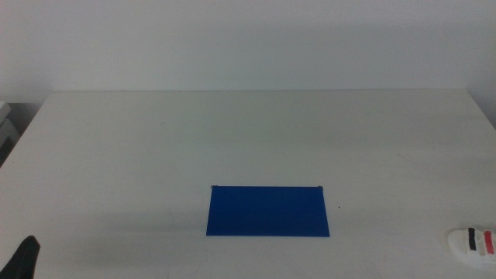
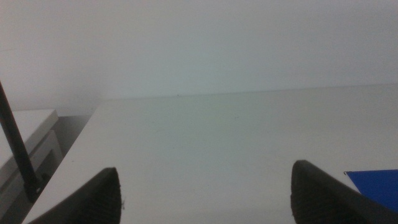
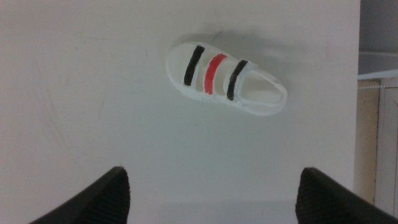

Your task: Use one arm to grab the shoe from the table and place it on the mat.

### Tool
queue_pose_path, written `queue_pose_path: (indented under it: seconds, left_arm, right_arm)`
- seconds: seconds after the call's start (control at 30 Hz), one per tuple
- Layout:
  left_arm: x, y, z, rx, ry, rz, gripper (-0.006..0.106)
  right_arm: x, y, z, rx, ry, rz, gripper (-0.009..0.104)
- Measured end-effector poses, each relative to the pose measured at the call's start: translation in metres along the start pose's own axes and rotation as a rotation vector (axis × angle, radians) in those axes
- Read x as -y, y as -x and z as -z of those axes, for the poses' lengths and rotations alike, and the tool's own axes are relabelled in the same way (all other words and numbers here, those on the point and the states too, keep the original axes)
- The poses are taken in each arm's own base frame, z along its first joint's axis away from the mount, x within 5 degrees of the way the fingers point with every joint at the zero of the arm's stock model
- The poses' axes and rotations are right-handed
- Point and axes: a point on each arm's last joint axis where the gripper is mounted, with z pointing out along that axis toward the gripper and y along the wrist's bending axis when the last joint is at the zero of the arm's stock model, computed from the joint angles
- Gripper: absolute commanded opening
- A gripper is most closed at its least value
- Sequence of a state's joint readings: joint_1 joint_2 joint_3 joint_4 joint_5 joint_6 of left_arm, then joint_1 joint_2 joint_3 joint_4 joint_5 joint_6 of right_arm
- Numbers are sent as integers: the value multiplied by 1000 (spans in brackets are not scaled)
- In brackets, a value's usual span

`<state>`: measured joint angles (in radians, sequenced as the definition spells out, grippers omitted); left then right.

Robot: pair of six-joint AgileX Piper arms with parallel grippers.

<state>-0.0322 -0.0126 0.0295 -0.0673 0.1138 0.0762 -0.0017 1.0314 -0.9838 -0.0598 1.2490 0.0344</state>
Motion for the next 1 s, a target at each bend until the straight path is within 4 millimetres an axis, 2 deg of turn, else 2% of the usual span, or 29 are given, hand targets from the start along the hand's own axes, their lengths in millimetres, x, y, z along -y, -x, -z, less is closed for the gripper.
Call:
queue_pose_path:
  seconds: [0.27, 0.5, 0.77, 1.0]
  left_arm:
    - [0, 0, 0, 0, 0, 0, 94]
    - [0, 0, 0, 0, 0, 0, 94]
    - [0, 0, 0, 0, 0, 0, 94]
    - [0, 0, 0, 0, 0, 0, 94]
  right_arm:
    - [0, 2, -2, 0, 2, 47, 92]
    - [1, 9, -15, -44, 11, 396, 92]
    - [11, 22, -43, -115, 111, 868, 92]
    - [30, 30, -72, -181, 179, 899, 92]
